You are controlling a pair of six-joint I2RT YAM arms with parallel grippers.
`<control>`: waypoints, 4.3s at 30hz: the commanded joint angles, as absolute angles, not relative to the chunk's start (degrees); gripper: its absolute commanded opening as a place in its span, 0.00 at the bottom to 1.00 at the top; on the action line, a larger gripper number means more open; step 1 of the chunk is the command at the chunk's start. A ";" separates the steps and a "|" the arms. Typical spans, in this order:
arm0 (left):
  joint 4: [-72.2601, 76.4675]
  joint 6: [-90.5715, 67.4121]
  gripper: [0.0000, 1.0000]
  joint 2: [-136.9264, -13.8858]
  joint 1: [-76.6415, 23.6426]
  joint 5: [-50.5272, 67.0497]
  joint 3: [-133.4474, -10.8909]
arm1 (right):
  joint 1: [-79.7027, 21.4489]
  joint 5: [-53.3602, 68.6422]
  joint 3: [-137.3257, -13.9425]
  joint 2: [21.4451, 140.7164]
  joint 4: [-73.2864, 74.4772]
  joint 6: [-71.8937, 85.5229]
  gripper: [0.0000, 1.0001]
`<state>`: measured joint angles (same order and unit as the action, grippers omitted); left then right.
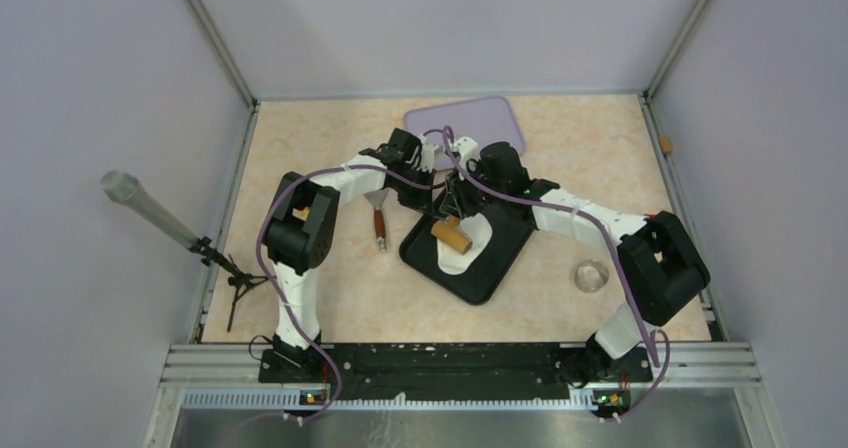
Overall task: Roll out the dumpling wrappers from the dough
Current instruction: Flatten out the dough on the work surface.
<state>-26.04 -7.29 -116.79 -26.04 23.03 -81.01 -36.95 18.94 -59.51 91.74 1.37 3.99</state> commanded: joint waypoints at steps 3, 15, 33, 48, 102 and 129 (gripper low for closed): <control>-25.41 -8.65 0.00 -119.03 -25.38 13.19 -80.78 | -38.62 22.33 -61.37 93.76 7.08 0.48 0.00; -25.75 -9.49 0.00 -119.31 -25.35 10.99 -81.11 | -42.17 25.11 -55.16 93.98 10.54 0.26 0.00; -25.58 -9.32 0.00 -118.92 -25.31 10.20 -80.90 | -36.04 22.18 -64.74 91.10 14.47 -4.46 0.00; -26.11 -10.46 0.00 -119.44 -25.31 7.78 -81.12 | -35.59 18.81 -58.42 91.35 13.96 -6.24 0.00; -26.98 -9.44 0.00 -118.59 -24.95 8.93 -82.58 | -45.37 29.09 -53.95 79.58 13.71 -19.55 0.00; -26.91 -8.09 0.00 -117.86 -24.96 11.60 -82.67 | -39.75 33.17 -47.09 84.33 4.73 -19.25 0.00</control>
